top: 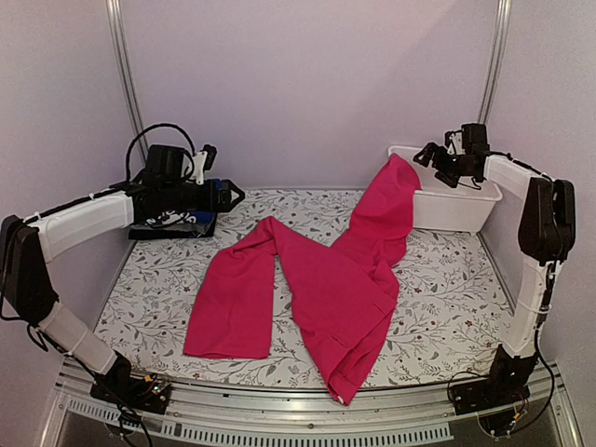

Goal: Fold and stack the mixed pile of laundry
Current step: Adjust the crumpled trousers at the center of the board.

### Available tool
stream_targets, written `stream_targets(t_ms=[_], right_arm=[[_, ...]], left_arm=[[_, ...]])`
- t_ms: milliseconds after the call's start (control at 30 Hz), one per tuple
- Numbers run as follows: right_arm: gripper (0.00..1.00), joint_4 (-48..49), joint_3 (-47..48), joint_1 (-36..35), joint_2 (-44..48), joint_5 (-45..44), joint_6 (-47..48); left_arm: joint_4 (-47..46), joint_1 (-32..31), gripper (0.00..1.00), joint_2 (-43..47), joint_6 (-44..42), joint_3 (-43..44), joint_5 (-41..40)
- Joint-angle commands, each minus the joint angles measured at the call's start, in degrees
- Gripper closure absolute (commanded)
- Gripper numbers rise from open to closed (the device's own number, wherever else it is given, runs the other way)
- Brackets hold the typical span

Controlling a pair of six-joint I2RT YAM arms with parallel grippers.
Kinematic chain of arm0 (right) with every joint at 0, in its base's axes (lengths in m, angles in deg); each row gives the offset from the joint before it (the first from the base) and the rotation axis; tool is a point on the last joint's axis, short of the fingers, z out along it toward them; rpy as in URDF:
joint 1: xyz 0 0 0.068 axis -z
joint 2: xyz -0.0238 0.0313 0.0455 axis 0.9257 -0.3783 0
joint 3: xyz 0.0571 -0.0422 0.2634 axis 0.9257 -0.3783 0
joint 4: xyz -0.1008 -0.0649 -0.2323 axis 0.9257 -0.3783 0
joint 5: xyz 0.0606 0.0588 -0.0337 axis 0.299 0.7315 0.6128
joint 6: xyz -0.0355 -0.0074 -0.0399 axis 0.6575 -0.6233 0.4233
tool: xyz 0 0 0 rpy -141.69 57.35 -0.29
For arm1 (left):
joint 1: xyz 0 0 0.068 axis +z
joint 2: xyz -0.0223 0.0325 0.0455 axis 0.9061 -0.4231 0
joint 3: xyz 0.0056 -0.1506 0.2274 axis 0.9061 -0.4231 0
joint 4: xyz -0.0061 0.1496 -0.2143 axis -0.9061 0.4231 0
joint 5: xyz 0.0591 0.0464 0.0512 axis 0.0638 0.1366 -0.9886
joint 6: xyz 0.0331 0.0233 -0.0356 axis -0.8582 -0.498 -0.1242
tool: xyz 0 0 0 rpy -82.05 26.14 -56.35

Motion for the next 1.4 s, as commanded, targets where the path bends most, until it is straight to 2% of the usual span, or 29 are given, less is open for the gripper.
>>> stream_targets(t_ms=[0,133,267,467,533,667,767,1133,1267,1367], right_arm=[[0.01,6.85,4.11,2.85,-7.19,12.11,0.56],[0.01,8.43,9.54,3.28,-13.44,18.29,-0.48],[0.02,14.56,10.98,3.28,-18.38,26.48,-7.45],[0.13,21.33,12.38,2.81,-23.28,31.99,-15.77],[0.29,21.24,13.58,2.59,-24.25,32.26,-15.92],[0.77,21.34,14.74,2.62,-24.60,32.07,-15.64],[1.00,21.26,14.99,2.83,-23.12,31.09,-14.52],[1.00,21.71,18.86,1.81,-11.32,29.77,-10.72],[1.00,19.17,18.27,-2.62,-5.86,30.64,-8.65],[1.00,14.98,14.21,-7.18,-0.58,29.30,-4.97]], left_arm=[[1.06,-0.61,0.00,-1.09,-1.35,2.56,-0.93],[1.31,-0.61,0.00,-1.43,-1.24,2.65,-1.66],[1.40,-0.57,0.00,-1.69,-0.96,2.31,-2.22],[1.03,-0.55,0.00,-2.41,-0.61,1.99,-2.73],[0.78,-0.52,0.00,-2.68,-0.59,2.12,-2.73],[0.71,-0.56,0.00,-2.88,-0.64,2.17,-2.98],[0.73,-0.56,0.00,-2.86,-0.72,2.14,-3.05],[0.43,-0.45,0.00,-2.29,-0.89,1.43,-2.94],[0.78,-0.57,0.00,-1.76,-1.37,0.20,-1.79],[0.76,-0.57,0.00,-0.91,-1.46,-1.61,-1.24]])
